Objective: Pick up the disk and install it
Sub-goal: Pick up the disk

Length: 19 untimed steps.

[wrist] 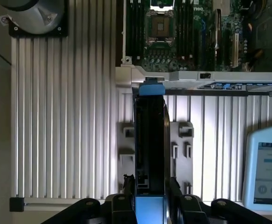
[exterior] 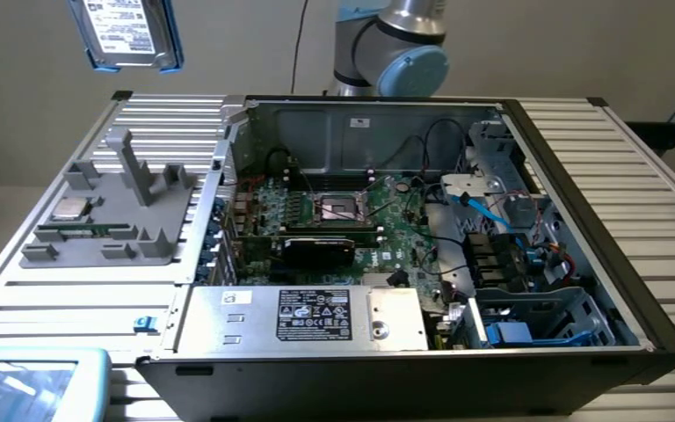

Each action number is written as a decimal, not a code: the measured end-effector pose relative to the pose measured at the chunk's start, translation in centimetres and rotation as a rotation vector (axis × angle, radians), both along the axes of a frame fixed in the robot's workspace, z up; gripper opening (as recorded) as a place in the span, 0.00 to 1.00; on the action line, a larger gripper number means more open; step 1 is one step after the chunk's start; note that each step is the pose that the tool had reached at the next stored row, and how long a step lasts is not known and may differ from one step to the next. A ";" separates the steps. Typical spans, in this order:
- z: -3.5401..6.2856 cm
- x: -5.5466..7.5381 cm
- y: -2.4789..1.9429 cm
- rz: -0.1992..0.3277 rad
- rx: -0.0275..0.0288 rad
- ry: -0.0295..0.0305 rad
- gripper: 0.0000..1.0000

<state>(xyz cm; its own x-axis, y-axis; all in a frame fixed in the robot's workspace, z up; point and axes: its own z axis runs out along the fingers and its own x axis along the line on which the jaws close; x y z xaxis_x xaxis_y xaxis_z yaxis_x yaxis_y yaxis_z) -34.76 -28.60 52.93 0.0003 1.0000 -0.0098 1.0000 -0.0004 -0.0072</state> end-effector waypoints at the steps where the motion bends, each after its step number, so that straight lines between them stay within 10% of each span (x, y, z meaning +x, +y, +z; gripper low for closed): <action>1: 0.13 0.3 -0.24 0.000 0.0000 0.0031 0.37; 11: 1.12 3.3 -2.68 0.000 0.0001 0.0360 0.37; 19: 1.13 3.4 -2.75 0.000 -0.0011 0.0362 0.37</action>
<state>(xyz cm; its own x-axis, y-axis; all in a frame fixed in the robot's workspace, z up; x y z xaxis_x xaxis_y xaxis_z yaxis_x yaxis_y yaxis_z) -31.33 -31.35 54.06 -0.0002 0.9999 -0.0109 0.9991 -0.0003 -0.0434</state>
